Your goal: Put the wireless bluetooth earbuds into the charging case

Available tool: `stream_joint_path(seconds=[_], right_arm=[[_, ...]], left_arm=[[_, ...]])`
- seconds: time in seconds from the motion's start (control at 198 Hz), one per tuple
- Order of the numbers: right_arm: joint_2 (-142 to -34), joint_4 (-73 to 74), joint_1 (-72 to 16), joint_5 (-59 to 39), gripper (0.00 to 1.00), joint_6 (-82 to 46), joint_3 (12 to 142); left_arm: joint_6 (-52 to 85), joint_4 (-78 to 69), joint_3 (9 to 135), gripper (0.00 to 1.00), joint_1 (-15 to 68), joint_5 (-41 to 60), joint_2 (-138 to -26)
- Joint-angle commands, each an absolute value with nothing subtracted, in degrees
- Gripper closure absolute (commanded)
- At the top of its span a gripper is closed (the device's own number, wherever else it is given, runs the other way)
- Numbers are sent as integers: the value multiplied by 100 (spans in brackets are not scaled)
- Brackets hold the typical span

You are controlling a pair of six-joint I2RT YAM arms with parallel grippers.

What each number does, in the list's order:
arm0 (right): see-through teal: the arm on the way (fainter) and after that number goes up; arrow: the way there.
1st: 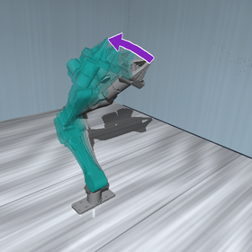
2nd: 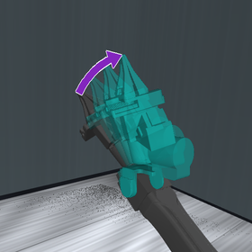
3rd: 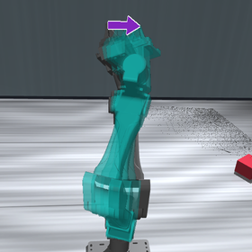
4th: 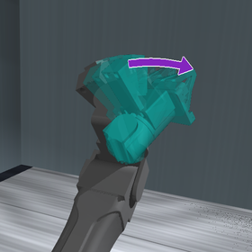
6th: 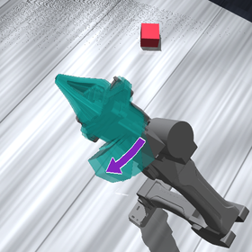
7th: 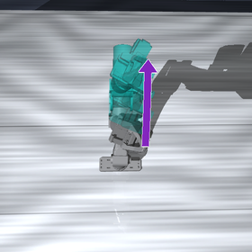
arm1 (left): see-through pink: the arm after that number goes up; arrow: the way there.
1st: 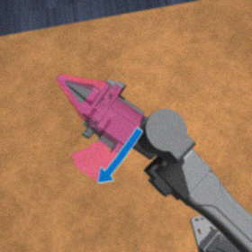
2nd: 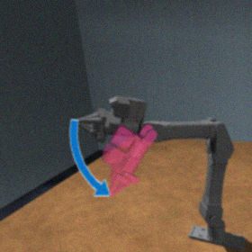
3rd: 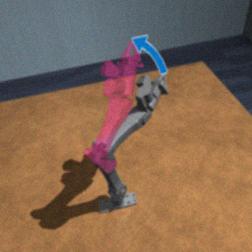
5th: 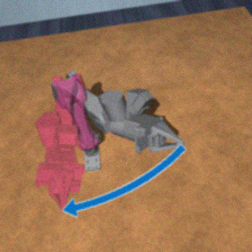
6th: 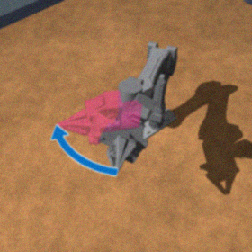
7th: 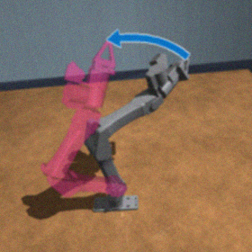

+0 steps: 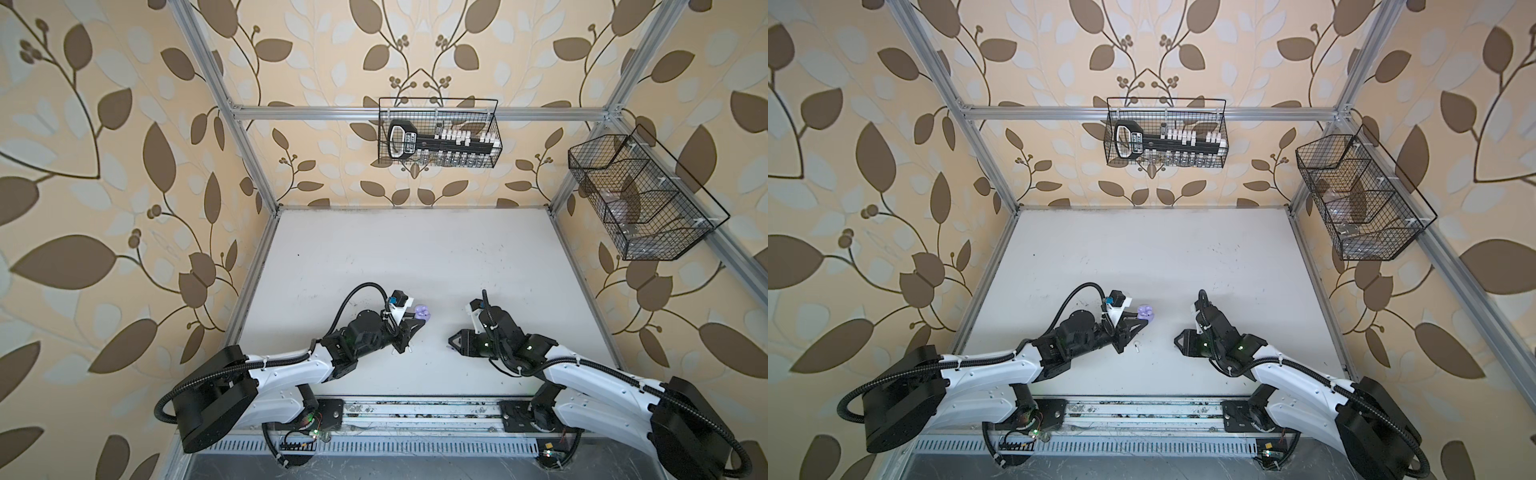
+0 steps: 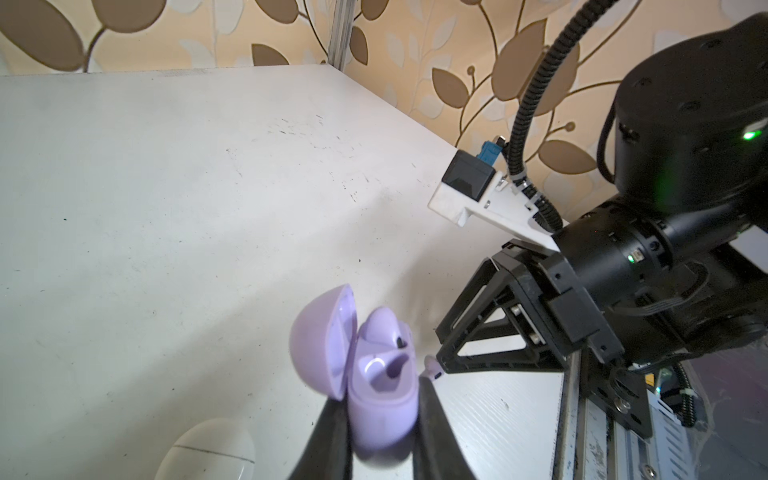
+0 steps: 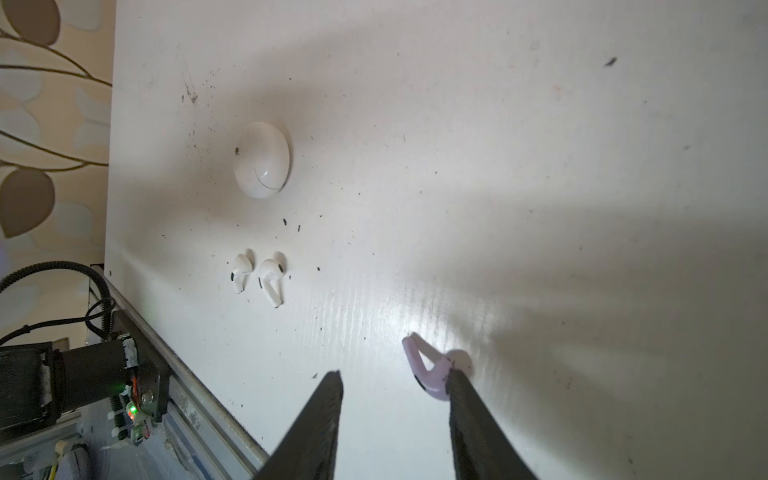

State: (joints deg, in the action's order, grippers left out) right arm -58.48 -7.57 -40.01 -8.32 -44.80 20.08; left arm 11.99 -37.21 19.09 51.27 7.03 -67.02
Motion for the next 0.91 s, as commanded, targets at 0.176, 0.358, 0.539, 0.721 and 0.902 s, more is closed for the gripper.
stream_joint_path(seconds=[0.176, 0.358, 0.539, 0.721, 0.902], right_arm=[[-5892, -846, -4482, -686, 57, -4725, 1893], [-5944, -687, -4752, -606, 57, -4936, 1764], [-6201, -501, -4774, -615, 57, -4932, 1747], [-6337, -417, -4570, -683, 56, -4852, 1767], [-6405, -474, -4358, -747, 56, -4719, 1809]], left_arm=[[1143, -3867, 2024, 96, 5063, 686, -6636], [1153, -3889, 2034, 96, 5063, 711, -6687], [1153, -3888, 2041, 96, 5063, 706, -6697], [1145, -3881, 2042, 96, 5063, 696, -6689], [1139, -3867, 2038, 96, 5063, 691, -6680]])
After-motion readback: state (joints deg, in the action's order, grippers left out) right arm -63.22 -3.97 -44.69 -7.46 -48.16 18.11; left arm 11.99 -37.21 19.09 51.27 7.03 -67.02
